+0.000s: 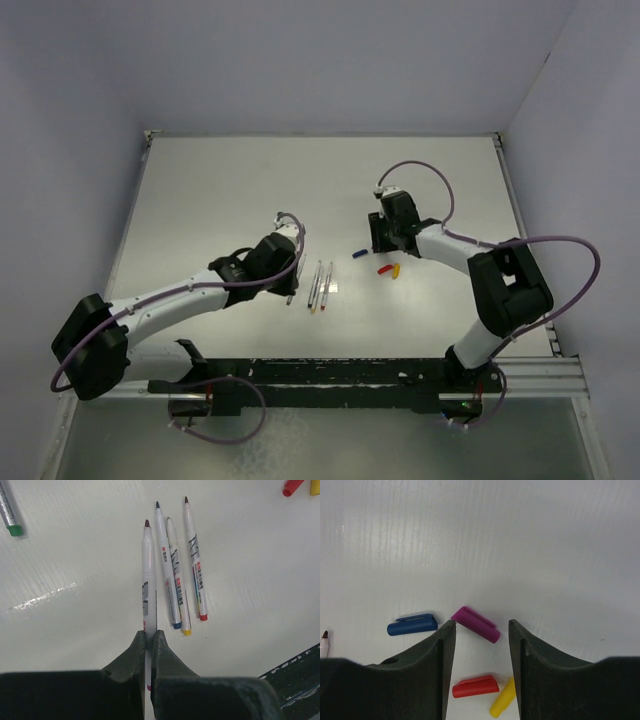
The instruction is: Insert the pens into the pen caps
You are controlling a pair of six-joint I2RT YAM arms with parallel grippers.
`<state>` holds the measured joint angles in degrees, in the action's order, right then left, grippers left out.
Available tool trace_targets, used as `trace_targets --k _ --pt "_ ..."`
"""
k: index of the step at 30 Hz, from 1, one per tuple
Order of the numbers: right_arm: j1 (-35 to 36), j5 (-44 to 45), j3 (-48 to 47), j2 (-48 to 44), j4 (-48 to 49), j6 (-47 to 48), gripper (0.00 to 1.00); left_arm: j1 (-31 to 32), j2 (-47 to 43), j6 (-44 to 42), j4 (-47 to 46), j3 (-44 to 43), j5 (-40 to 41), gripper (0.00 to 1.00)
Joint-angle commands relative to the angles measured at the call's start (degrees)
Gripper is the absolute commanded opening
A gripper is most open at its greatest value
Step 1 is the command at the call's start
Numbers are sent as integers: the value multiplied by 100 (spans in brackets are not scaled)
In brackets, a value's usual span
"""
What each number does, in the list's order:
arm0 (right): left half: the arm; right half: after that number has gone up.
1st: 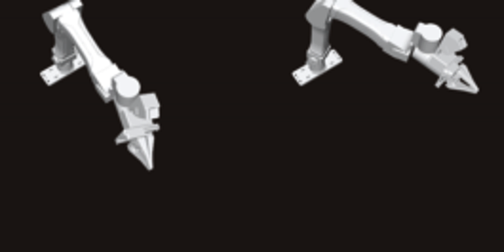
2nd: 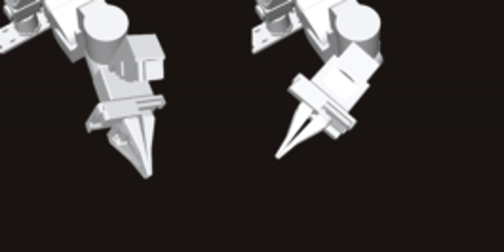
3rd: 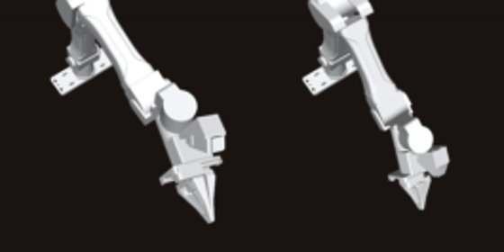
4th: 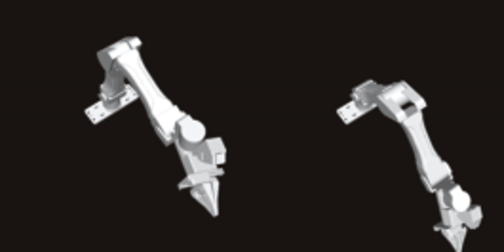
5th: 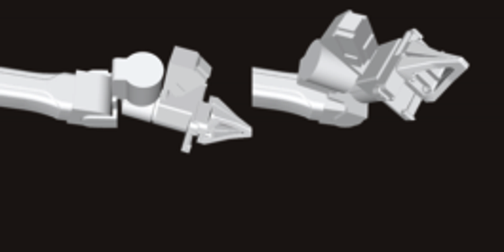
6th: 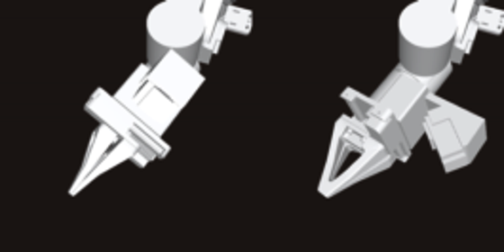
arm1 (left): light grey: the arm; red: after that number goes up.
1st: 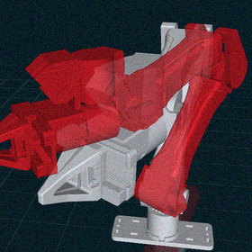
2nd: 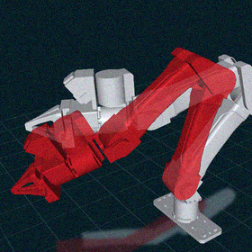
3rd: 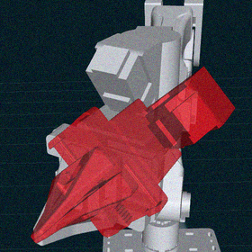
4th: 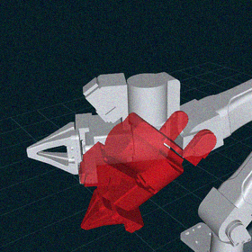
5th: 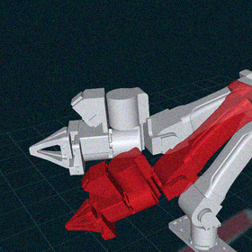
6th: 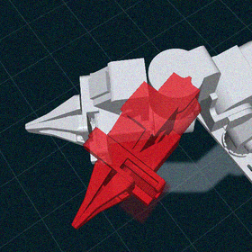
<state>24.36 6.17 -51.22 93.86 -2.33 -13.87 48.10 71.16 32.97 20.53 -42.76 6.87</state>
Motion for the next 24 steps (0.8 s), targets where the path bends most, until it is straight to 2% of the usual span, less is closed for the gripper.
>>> trace_targets --k 1,18,24 --pt "-2 -109 -303 80 -153 81 49 -78 46 -190 -159 -237 -50 0" --pt "-6 -195 -555 476 -406 -36 45 -290 29 -203 -199 -197 -182 0" --pt "-3 -204 -581 560 -434 -91 29 -327 27 -212 -184 -204 -194 0"
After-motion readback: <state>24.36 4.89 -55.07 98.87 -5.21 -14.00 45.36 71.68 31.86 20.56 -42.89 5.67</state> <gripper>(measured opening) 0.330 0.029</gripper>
